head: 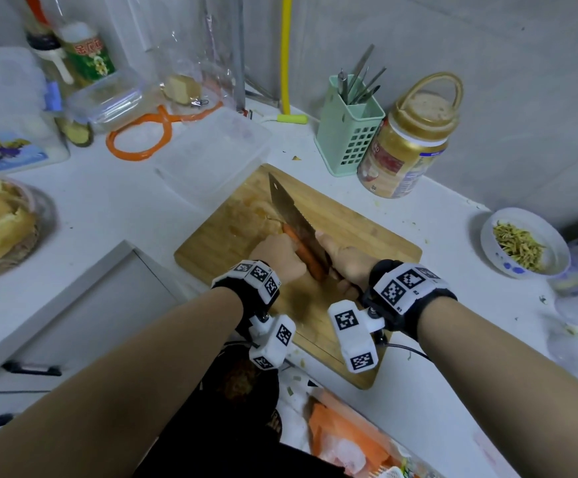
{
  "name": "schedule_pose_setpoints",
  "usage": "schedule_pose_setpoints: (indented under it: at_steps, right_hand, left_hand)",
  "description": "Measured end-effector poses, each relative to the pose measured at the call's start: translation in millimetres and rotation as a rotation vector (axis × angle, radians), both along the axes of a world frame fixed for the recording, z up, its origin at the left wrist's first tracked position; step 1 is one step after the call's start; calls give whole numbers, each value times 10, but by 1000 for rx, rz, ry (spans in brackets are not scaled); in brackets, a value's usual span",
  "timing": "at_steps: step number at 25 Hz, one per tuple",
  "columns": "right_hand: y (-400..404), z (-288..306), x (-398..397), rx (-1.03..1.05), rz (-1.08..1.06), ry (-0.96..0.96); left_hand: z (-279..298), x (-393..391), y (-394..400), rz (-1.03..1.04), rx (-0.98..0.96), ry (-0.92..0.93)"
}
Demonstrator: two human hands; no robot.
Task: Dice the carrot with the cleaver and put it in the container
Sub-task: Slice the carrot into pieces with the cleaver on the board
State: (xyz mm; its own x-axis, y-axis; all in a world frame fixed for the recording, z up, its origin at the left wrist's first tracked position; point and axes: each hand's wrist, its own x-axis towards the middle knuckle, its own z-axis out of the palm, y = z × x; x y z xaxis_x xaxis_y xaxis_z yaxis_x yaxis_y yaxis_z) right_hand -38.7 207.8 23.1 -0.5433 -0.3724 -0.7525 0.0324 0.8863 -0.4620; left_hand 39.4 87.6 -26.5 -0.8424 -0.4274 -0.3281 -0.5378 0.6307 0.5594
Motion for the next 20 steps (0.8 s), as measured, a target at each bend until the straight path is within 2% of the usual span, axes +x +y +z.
schedule_pose_setpoints:
  at_steps: [7,14,20]
  right_hand:
    - [-198,-47,10,17,14,36]
    - [-180,-71,-155,2,16,-86]
    - [-443,-101,-94,-9,-4,-46]
  left_hand:
    - [-18,-40,-89,-40,-69,-18]
    - [-63,-39,-103,-95,-68,-6]
    - [-97,22,-143,-101,-128,-5]
